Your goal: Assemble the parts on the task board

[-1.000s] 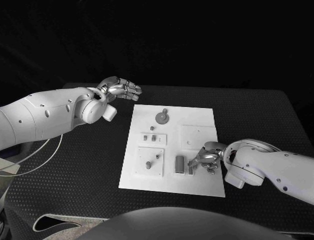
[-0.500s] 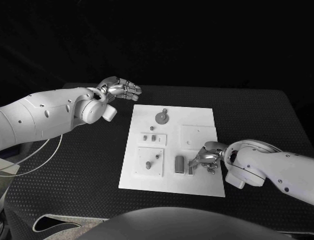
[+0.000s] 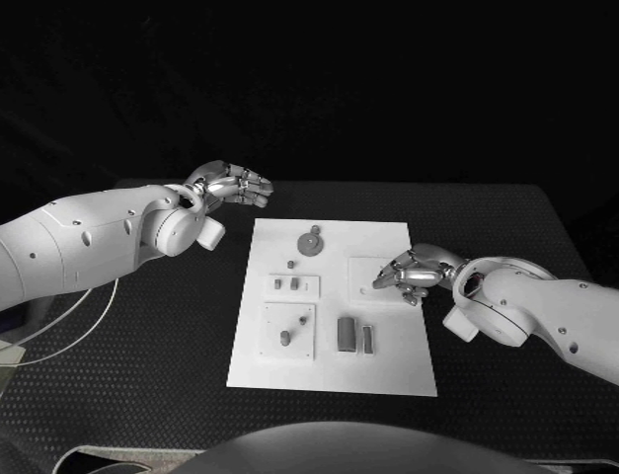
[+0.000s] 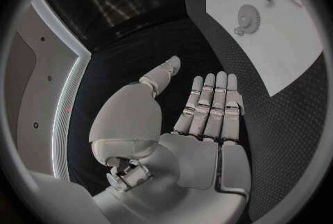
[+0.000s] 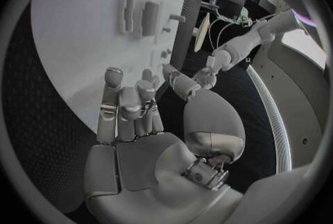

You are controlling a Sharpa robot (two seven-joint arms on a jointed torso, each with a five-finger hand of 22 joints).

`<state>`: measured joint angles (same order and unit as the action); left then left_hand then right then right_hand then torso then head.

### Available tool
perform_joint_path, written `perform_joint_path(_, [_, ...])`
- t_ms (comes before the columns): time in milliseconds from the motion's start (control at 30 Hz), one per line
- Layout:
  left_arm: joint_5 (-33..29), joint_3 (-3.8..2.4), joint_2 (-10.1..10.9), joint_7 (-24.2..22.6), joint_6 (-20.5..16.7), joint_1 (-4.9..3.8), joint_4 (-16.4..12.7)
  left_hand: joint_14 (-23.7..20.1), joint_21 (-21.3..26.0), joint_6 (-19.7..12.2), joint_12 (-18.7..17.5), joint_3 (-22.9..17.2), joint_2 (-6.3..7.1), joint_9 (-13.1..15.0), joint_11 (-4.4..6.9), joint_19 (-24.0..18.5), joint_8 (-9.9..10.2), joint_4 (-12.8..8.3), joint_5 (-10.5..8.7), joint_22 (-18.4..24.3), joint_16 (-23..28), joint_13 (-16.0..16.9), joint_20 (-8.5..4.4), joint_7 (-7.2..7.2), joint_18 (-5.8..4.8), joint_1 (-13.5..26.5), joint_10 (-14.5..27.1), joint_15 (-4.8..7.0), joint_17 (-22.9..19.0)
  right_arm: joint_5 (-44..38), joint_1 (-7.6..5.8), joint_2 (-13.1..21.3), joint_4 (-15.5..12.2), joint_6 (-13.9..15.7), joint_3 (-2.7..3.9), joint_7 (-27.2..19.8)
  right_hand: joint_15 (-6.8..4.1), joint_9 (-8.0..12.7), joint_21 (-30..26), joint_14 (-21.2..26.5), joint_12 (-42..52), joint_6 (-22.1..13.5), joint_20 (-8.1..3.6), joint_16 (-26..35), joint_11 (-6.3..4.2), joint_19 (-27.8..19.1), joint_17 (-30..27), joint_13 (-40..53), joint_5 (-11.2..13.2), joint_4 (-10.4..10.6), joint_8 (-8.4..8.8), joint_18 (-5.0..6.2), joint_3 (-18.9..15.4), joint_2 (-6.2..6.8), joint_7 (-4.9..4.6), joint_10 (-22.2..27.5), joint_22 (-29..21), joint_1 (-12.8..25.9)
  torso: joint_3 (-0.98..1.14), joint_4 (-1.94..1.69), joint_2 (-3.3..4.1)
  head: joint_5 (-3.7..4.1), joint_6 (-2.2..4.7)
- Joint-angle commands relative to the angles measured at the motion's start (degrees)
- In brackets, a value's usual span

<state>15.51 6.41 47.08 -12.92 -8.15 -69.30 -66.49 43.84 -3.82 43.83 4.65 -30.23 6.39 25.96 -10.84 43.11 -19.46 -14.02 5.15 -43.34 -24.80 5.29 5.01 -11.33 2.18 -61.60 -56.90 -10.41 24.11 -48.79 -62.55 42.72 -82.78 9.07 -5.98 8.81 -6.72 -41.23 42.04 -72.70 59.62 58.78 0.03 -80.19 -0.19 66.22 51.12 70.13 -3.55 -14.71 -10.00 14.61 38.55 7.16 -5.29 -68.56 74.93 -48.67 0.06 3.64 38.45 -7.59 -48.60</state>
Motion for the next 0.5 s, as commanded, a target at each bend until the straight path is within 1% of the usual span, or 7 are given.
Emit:
perform_joint_path(33, [-1.4,-0.06,-0.2,-2.5,-0.8,-0.07,-0.1,0.4,-0.3,0.5,0.4,0.2,-0.75,0.0,0.06,-0.2,-0.4,0.1,-0.01,0.1,0.2,0.1,-0.19,-0.01,-0.69,-0.1,-0.7,0.10,0.1,8.6,-0.11,-0.7,3.2,2.9,0.89,-14.4,0.59,-0.2,-0.6,0.5,-0.5,-1.3,0.32,0.8,0.10,-0.9,-0.3,-0.1,0.2,-0.7,0.47,0.37,-0.1,-0.55,-1.02,1.0,0.9,-0.5,-0.05,0.69,-1.12,0.27,1.83])
perform_joint_path(200, [-3.4,-0.06,-0.8,-2.6,-1.0,-0.08,0.1,-0.2,-0.3,0.5,0.2,0.4,-1.08,-0.1,0.57,-0.1,-0.3,0.0,-0.17,0.1,0.8,0.0,-0.43,0.87,-0.99,0.2,-0.9,0.51,0.1,16.5,-0.28,-3.4,12.3,2.2,2.85,-20.0,1.16,-0.4,-3.3,4.4,-3.8,-2.8,2.25,4.5,0.64,-5.2,-2.0,-2.1,0.2,-1.5,0.76,0.00,0.0,-1.52,-1.56,5.0,0.5,-0.8,-0.08,1.19,-2.56,0.41,3.78])
perform_joint_path(333, [-4.6,-0.07,-2.0,-2.9,-1.3,-0.08,0.8,-1.2,-0.2,-0.3,-0.6,0.9,-0.87,-0.5,0.95,-0.1,0.2,0.1,-2.06,0.3,1.6,-0.4,-0.70,1.18,-1.38,0.8,-0.1,0.71,-0.1,21.2,-0.30,-6.4,20.4,0.8,4.50,-23.3,2.28,-0.8,-8.4,10.4,-11.2,-4.0,4.59,12.3,1.60,-11.9,-5.8,-8.8,0.3,-1.5,0.89,-1.13,0.7,-2.20,-2.51,9.1,-1.2,-1.0,-0.22,1.60,-3.81,0.24,5.26])
perform_joint_path(367, [-5.2,-0.07,-2.6,-3.0,-1.1,-0.08,1.5,-1.6,-0.1,-0.7,-0.9,1.4,-0.70,-0.6,1.14,-0.2,0.5,0.2,-2.23,0.4,1.9,-0.7,-0.74,1.41,-1.53,1.4,0.5,0.79,-0.2,22.0,-0.29,-7.7,23.4,0.3,5.30,-24.4,3.18,-0.8,-10.7,12.5,-14.6,-4.8,5.50,16.0,2.19,-14.5,-7.5,-12.5,0.2,-1.4,1.12,-1.60,0.8,-2.30,-2.86,10.4,-2.2,-1.0,-0.26,1.65,-4.13,0.20,5.56])
perform_joint_path(400, [-5.5,-0.07,-3.1,-3.1,-0.8,-0.07,2.2,-1.9,-0.1,-1.0,-1.0,1.7,-0.49,-0.7,1.16,-0.2,0.7,0.4,-2.31,0.5,2.1,-0.8,-0.75,1.48,-1.59,1.8,0.9,0.77,-0.2,22.5,-0.29,-8.7,25.5,0.0,5.87,-25.0,3.87,-0.7,-12.5,14.2,-17.2,-5.6,6.16,19.1,2.75,-16.6,-9.0,-15.3,0.3,-1.4,1.41,-2.02,1.0,-2.45,-3.48,11.2,-3.0,-1.0,-0.29,1.74,-4.60,0.12,6.35])
perform_joint_path(433, [-5.8,-0.07,-3.7,-3.1,-0.5,-0.06,2.9,-2.2,-0.1,-1.5,-1.1,2.1,-0.28,-0.8,1.20,-0.3,0.9,0.6,-2.34,0.6,2.3,-1.0,-0.77,1.56,-1.67,2.4,1.5,0.72,-0.3,23.1,-0.28,-9.6,27.6,-0.8,6.27,-25.5,4.99,-0.6,-14.3,15.6,-19.9,-6.1,6.79,22.5,3.29,-18.7,-10.6,-18.4,0.3,-1.4,1.63,-2.43,1.2,-2.58,-3.85,11.7,-3.8,-1.0,-0.33,1.82,-4.93,0.06,6.63])
perform_joint_path(500, [-6.4,-0.07,-4.8,-3.3,0.0,-0.05,4.3,-3.1,0.0,-2.4,-1.1,3.2,-0.02,-1.0,1.34,-0.6,1.3,1.0,-2.34,0.8,2.9,-1.3,-0.76,1.72,-1.81,3.9,2.7,0.59,-0.5,24.3,-0.27,-10.5,30.4,-2.6,6.72,-26.4,8.23,-0.1,-18.2,19.3,-25.9,-7.5,8.09,30.0,4.49,-24.0,-14.1,-24.5,0.2,-1.3,2.23,-3.72,1.8,-2.80,-4.86,13.4,-5.3,-0.8,-0.39,2.01,-5.48,-0.10,7.51])
